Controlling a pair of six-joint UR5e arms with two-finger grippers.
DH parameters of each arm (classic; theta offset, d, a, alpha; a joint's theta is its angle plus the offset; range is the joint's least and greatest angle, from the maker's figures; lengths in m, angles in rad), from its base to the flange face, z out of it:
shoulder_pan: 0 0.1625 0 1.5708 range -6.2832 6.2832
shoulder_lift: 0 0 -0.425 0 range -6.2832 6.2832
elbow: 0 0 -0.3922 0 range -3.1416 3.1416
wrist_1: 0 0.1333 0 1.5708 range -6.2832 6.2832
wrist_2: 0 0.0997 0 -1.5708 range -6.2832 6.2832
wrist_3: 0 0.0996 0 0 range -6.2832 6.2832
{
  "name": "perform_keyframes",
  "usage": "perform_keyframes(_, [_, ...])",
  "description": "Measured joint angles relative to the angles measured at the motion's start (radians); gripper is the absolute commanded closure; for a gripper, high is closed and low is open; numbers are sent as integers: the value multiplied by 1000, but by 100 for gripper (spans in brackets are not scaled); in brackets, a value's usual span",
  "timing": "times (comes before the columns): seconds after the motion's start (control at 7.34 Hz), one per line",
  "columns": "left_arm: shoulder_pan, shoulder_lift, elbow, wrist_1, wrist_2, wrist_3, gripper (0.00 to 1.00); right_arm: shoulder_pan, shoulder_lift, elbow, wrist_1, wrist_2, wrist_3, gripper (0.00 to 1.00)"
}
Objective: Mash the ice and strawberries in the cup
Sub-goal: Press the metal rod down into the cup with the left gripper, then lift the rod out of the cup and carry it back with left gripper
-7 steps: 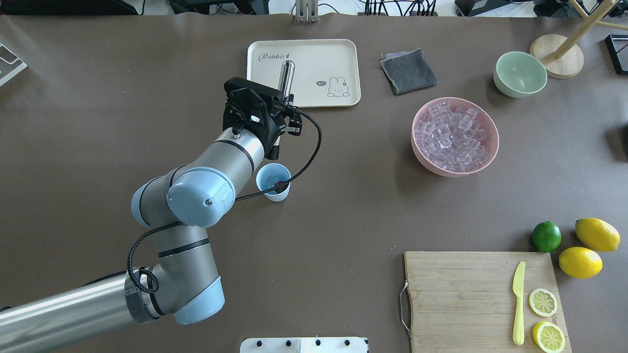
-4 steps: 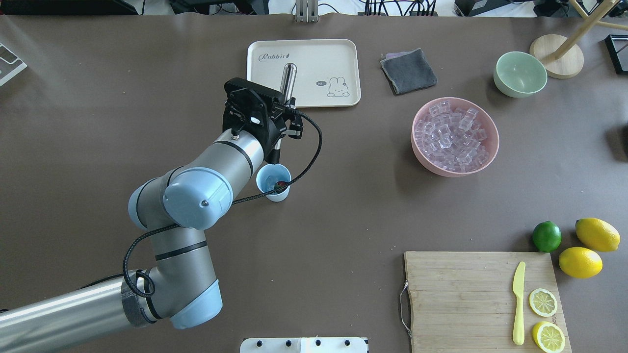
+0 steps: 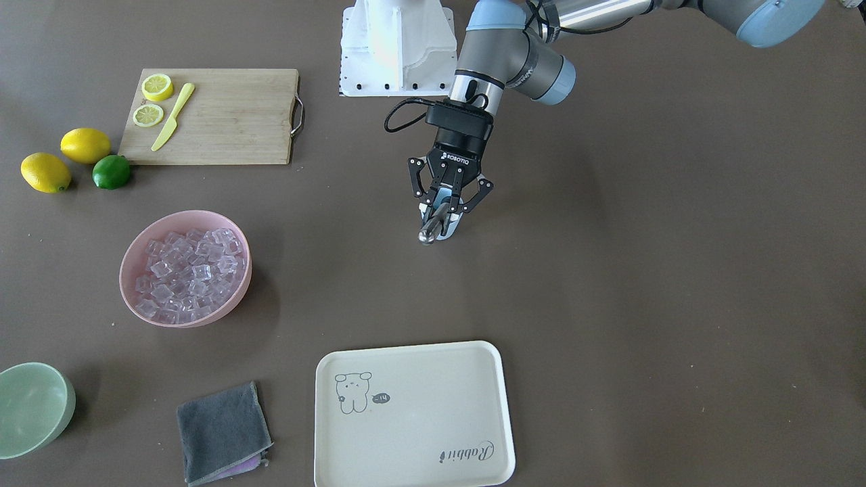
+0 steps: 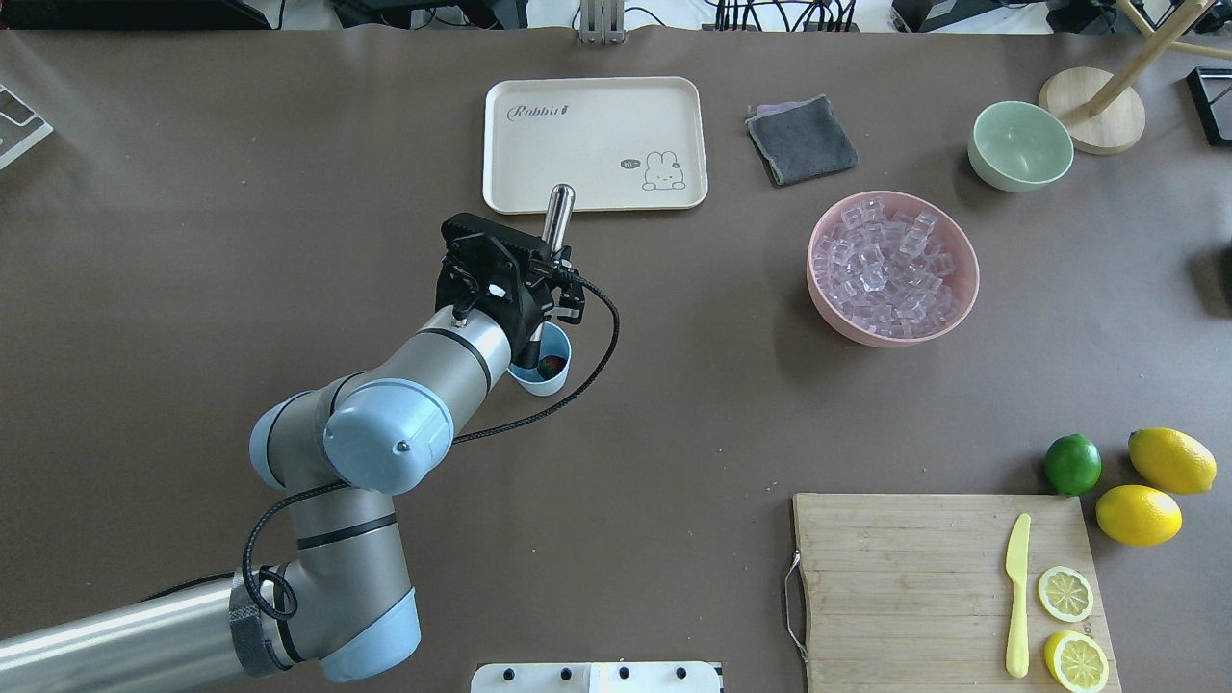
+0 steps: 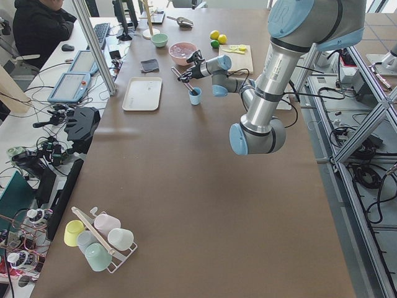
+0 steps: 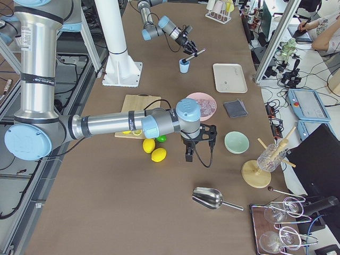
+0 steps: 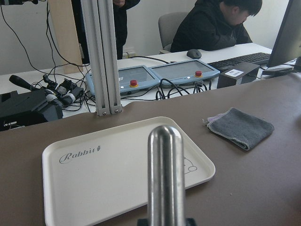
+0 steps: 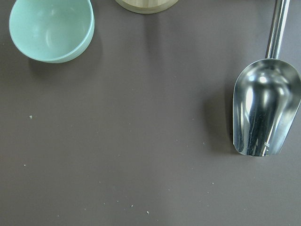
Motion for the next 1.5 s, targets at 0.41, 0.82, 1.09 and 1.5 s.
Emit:
perform_keyframes(0.41, [6,-5,-33,31,8,16,100,0,4,-4,0,-2,-1,1])
perform_keyframes(0.82, [-198,32,-229,243,-270,49,100,3,5,5,3,-2,0,1])
perform_keyframes(1.09, [-444,155,-231,247,-609,95,100,5,22,6,7,-2,-2,1])
perform_keyframes(1.5, [-662,466,-35,-88,-830,250,100,-1,83,21,9,12,-2,1])
